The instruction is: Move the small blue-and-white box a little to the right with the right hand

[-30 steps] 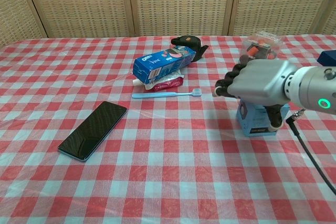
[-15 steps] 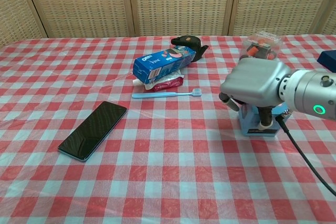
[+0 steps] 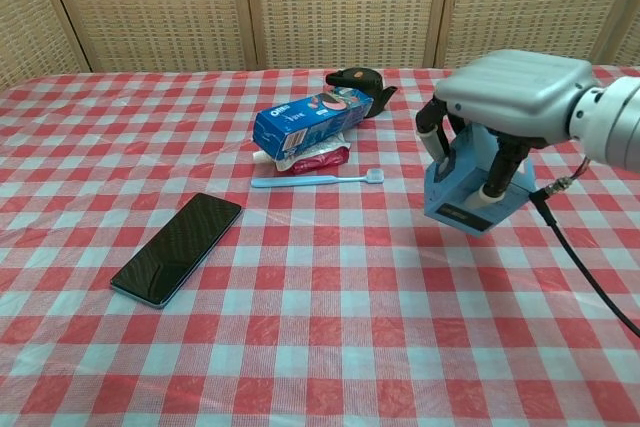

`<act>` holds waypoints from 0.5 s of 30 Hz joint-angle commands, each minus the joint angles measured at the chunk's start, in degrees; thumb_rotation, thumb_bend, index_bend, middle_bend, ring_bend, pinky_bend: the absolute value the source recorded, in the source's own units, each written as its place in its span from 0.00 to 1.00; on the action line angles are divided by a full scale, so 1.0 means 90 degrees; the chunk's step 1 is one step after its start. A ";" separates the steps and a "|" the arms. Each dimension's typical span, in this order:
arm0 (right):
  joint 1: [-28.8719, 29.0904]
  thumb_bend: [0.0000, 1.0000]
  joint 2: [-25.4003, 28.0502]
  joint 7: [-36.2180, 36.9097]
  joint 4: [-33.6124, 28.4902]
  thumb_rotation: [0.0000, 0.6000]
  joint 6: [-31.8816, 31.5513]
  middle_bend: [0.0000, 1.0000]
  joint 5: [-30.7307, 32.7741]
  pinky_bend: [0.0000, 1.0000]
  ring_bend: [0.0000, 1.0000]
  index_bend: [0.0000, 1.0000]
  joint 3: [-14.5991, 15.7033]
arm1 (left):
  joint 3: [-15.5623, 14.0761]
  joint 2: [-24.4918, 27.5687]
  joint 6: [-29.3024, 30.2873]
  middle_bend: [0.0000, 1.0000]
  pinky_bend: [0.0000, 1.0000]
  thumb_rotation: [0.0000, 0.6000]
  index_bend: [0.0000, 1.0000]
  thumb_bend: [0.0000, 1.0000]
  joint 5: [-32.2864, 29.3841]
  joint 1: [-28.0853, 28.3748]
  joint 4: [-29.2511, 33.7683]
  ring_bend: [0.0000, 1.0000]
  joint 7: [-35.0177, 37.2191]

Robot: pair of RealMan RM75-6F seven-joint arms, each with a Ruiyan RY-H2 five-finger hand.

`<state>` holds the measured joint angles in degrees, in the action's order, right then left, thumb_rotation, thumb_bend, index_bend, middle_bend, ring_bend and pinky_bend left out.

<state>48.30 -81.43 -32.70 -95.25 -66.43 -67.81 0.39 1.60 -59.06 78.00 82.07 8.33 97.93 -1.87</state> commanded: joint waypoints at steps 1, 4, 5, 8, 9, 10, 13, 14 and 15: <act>-0.0639 0.42 0.0004 0.2436 0.0563 1.00 -0.0414 0.60 -0.0752 0.61 0.56 0.56 -0.0227 | -0.0003 -0.0026 0.0051 0.00 0.00 1.00 0.00 0.00 0.0021 -0.0019 0.0019 0.00 -0.0063; -0.0915 0.43 -0.0253 0.3687 0.1090 1.00 -0.0554 0.61 -0.0996 0.61 0.56 0.58 -0.0239 | -0.0009 -0.0042 0.0081 0.00 0.00 1.00 0.00 0.00 0.0035 -0.0031 0.0038 0.00 -0.0110; -0.0964 0.44 -0.0305 0.3939 0.1191 1.00 -0.0566 0.61 -0.1032 0.60 0.56 0.58 -0.0244 | -0.0009 -0.0045 0.0079 0.00 0.00 1.00 0.00 0.00 0.0032 -0.0031 0.0042 0.00 -0.0117; -0.1157 0.44 -0.0541 0.4838 0.1663 1.00 -0.0567 0.61 -0.1149 0.60 0.56 0.58 -0.0237 | -0.0009 -0.0057 0.0047 0.00 0.00 1.00 0.00 0.00 0.0000 -0.0022 0.0044 0.00 -0.0144; -0.1190 0.44 -0.0592 0.4986 0.1766 1.00 -0.0553 0.61 -0.1169 0.60 0.56 0.58 -0.0231 | -0.0009 -0.0061 0.0041 0.00 0.00 1.00 0.00 0.00 -0.0003 -0.0019 0.0045 0.00 -0.0152; -0.1236 0.44 -0.0676 0.5161 0.1940 1.00 -0.0509 0.61 -0.1186 0.60 0.56 0.58 -0.0209 | -0.0011 -0.0067 0.0037 0.00 0.00 1.00 0.00 0.00 0.0000 -0.0016 0.0048 0.00 -0.0169; -0.1341 0.44 -0.0988 0.5530 0.2500 1.00 -0.0429 0.61 -0.1297 0.60 0.56 0.58 -0.0168 | -0.0008 -0.0080 0.0039 0.00 0.00 1.00 0.00 0.00 -0.0019 -0.0019 0.0054 0.00 -0.0197; -0.1371 0.44 -0.1075 0.5613 0.2654 1.00 -0.0416 0.61 -0.1351 0.60 0.56 0.58 -0.0161 | -0.0006 -0.0082 0.0038 0.00 0.00 1.00 0.00 0.00 -0.0028 -0.0020 0.0052 0.00 -0.0198; -0.1393 0.44 -0.1132 0.5663 0.2754 1.00 -0.0403 0.61 -0.1385 0.60 0.56 0.58 -0.0155 | -0.0005 -0.0084 0.0039 0.00 0.00 1.00 0.00 0.00 -0.0031 -0.0021 0.0050 0.00 -0.0198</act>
<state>37.45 -89.06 15.87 -73.90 -70.25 -78.52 -1.15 1.55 -59.81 78.35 81.78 8.14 98.37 -3.65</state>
